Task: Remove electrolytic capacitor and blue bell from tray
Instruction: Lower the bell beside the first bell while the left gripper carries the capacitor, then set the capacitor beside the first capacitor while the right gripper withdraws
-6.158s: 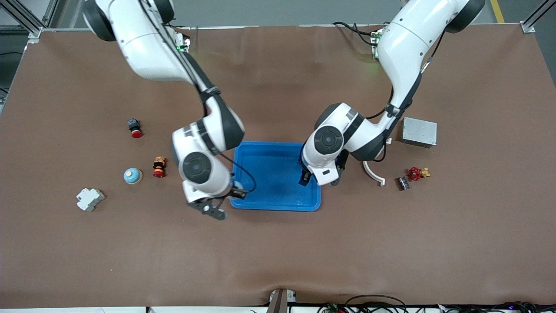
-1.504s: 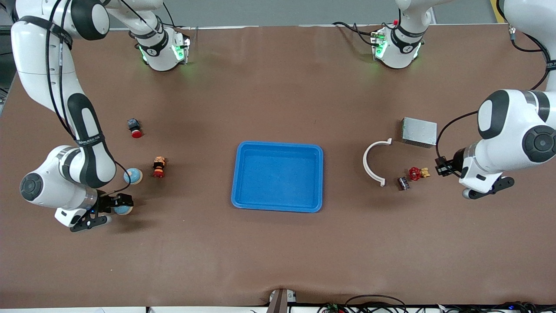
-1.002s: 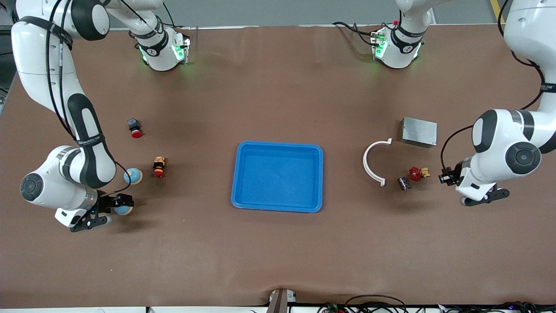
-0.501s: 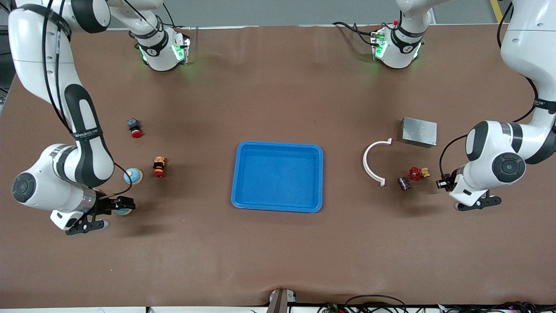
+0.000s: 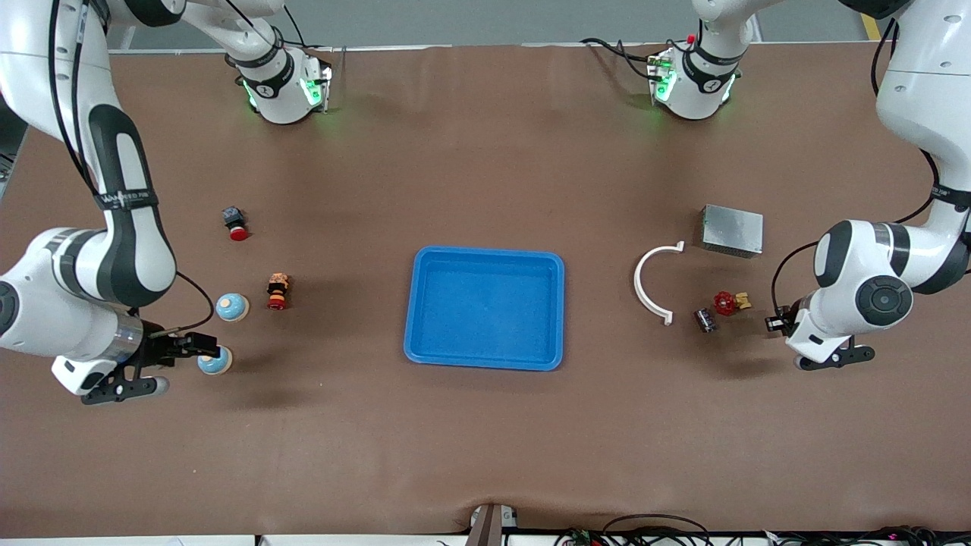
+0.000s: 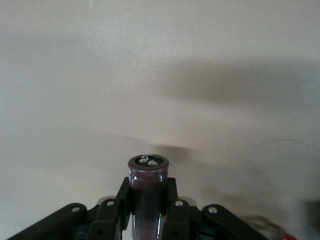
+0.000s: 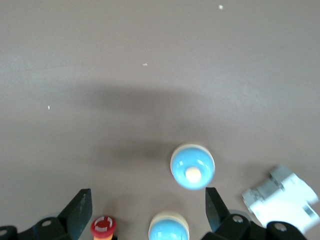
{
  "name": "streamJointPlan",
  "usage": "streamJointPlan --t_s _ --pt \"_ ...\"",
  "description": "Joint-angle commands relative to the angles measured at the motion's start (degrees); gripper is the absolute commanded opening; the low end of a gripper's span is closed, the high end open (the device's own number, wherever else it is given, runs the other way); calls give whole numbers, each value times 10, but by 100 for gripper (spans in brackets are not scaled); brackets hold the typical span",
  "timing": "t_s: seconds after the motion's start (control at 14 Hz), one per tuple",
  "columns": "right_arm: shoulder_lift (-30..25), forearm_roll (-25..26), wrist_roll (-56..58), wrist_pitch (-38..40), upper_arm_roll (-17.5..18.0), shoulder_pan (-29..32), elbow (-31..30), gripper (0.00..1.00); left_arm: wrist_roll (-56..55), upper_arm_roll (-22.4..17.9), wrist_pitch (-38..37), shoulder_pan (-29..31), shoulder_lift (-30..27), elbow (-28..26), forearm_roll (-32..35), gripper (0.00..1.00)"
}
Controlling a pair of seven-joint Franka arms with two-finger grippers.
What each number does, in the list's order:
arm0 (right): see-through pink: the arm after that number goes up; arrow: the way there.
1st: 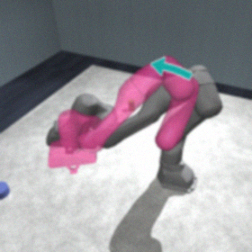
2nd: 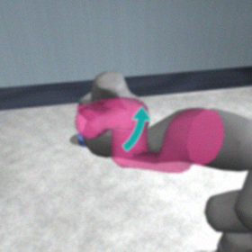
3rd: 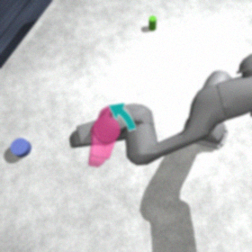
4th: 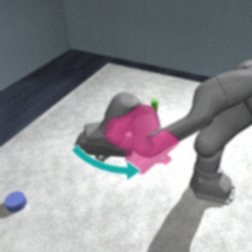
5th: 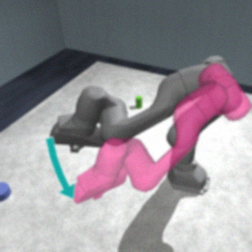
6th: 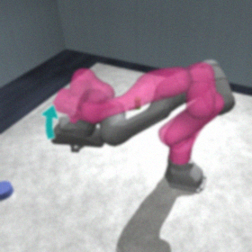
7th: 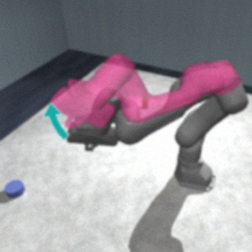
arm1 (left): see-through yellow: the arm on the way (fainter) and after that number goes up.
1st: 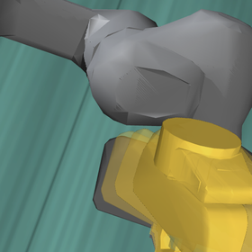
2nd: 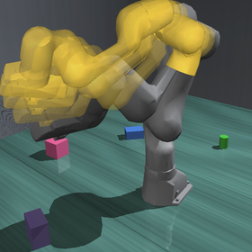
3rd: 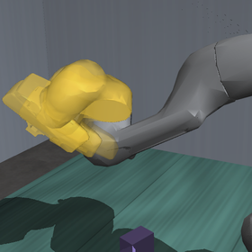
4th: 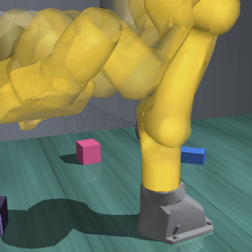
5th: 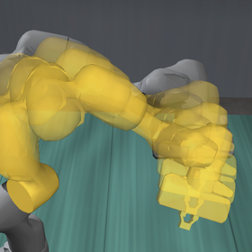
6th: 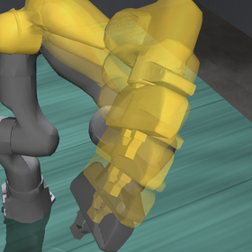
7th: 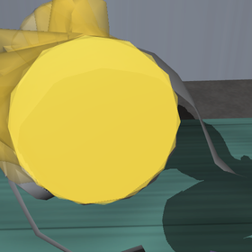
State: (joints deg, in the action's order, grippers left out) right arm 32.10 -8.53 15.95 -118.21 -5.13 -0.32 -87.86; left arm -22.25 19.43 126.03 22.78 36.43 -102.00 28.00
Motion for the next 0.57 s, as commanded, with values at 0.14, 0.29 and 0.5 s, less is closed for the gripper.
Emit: streamJointPlan --t_s 0.14,0.29,0.5 --pt "-77 22 -73 134 0 -13 23 100 4 4 3 2 13 8 7 0" --pt "-99 25 -80 172 -1 -14 35 100 0 5 3 1 15 8 6 0" --pt "-149 60 -79 216 2 -12 34 100 3 5 3 2 21 8 5 0"
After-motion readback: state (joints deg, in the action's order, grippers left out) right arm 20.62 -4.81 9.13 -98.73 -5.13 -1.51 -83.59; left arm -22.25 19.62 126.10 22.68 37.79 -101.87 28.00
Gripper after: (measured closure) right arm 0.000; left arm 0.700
